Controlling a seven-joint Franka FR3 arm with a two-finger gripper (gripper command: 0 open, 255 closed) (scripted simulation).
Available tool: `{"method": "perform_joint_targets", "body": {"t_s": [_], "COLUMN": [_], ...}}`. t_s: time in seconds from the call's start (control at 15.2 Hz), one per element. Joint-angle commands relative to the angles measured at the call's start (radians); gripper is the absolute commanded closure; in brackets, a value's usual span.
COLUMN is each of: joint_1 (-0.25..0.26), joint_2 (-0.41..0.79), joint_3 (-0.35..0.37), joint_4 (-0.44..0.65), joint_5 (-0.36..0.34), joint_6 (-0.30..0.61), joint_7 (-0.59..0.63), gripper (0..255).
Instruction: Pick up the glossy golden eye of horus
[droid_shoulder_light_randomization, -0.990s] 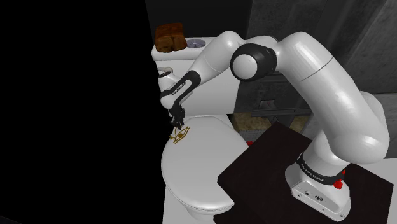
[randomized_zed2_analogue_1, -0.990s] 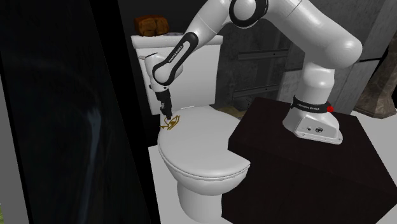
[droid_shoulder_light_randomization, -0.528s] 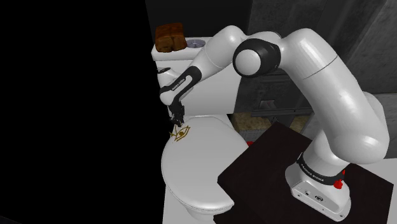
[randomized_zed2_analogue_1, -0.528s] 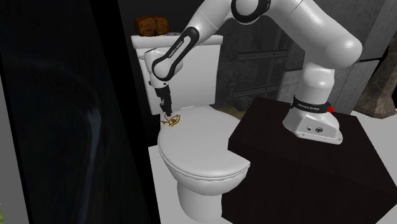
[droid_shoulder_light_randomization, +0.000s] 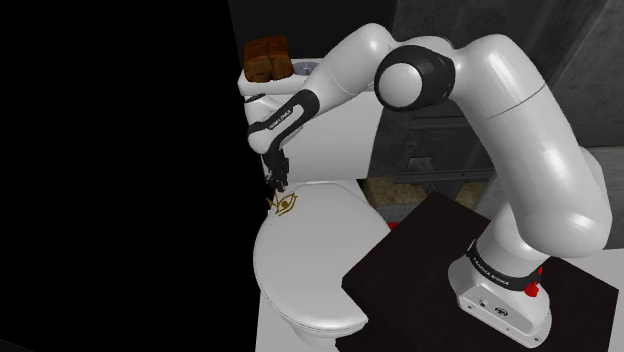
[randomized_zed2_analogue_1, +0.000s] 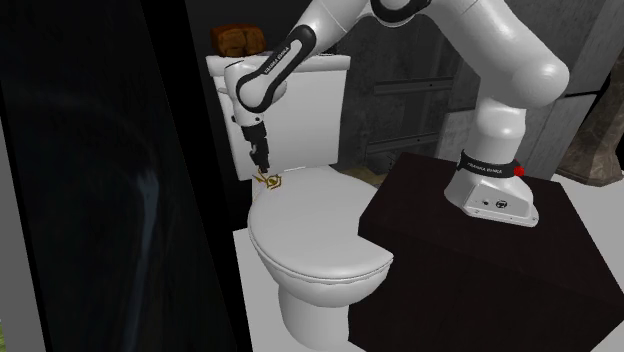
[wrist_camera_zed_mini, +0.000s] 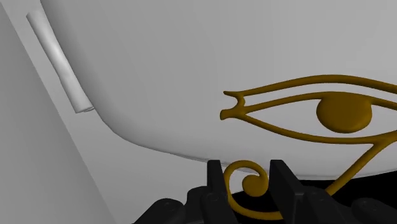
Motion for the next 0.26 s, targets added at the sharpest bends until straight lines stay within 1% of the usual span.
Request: {"method": "perform_joint_targets", "body": {"t_s": [0.0,0.2], "joint_1": [-0.002,-0.002], "joint_2": [-0.018,-0.028], "joint_3": [0.001,0.001], "joint_4": [-0.001,-0.003], "joint_5": [0.001,0.002], "joint_6": [-0.017,-0.026], "joint_7": [-0.003,-0.003], "gripper": [255,255]}}
